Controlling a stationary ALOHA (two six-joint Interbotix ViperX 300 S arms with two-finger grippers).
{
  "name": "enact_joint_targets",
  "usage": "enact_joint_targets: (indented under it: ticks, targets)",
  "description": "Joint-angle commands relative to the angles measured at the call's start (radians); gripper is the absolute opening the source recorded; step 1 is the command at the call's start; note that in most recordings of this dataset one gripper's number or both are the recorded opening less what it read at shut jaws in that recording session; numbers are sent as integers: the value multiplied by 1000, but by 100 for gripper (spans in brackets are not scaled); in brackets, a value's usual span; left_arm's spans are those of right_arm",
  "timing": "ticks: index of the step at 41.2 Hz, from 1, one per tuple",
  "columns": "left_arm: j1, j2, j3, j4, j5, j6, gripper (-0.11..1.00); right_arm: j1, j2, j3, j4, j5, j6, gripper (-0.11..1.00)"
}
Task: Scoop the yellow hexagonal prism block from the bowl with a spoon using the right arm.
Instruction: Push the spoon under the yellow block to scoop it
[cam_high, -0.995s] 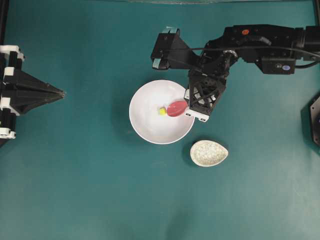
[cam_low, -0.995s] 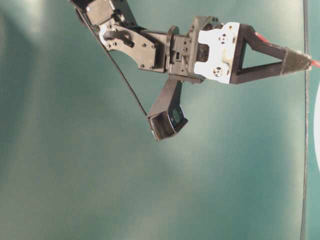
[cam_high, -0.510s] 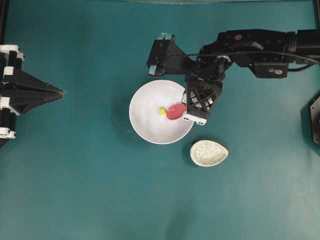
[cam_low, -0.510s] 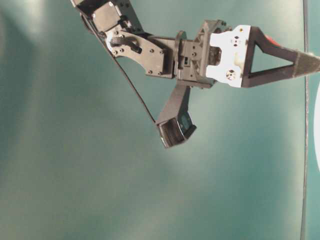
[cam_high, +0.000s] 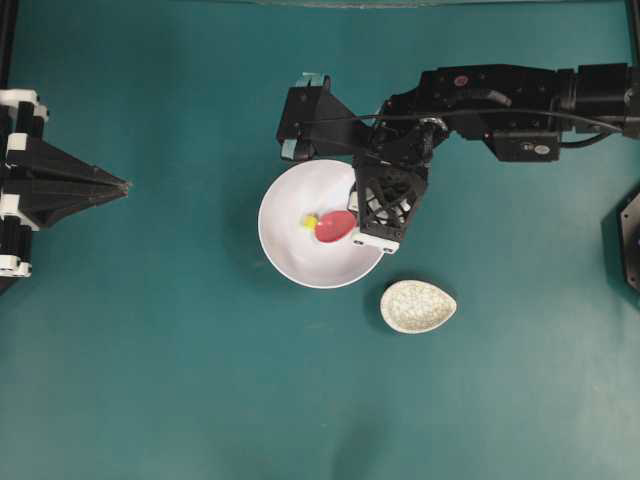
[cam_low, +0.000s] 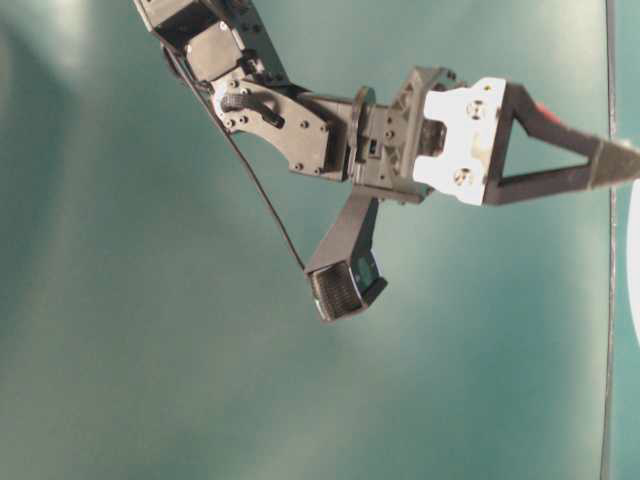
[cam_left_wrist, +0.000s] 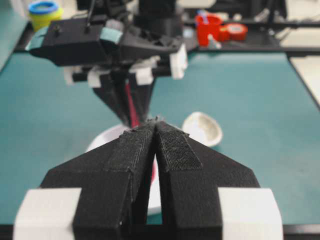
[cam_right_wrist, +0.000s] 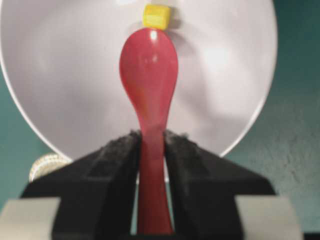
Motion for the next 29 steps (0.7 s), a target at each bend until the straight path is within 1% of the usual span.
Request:
enact_joint_targets:
  ticks: [1,10,19,29]
  targets:
    - [2,9,-20,2,-9,2,0,2,-15,-28,-2,-17,-2,23]
    - [2,8,-20,3,-9,2,0,2,2,-40,-2,-38,-3,23]
    - [2,6,-20,3,-9,2,0,2,5,-46,-26,-84,-2,23]
    - [2,6,-21,3,-8,2,0,2,5,-48,-26,-126,0,23]
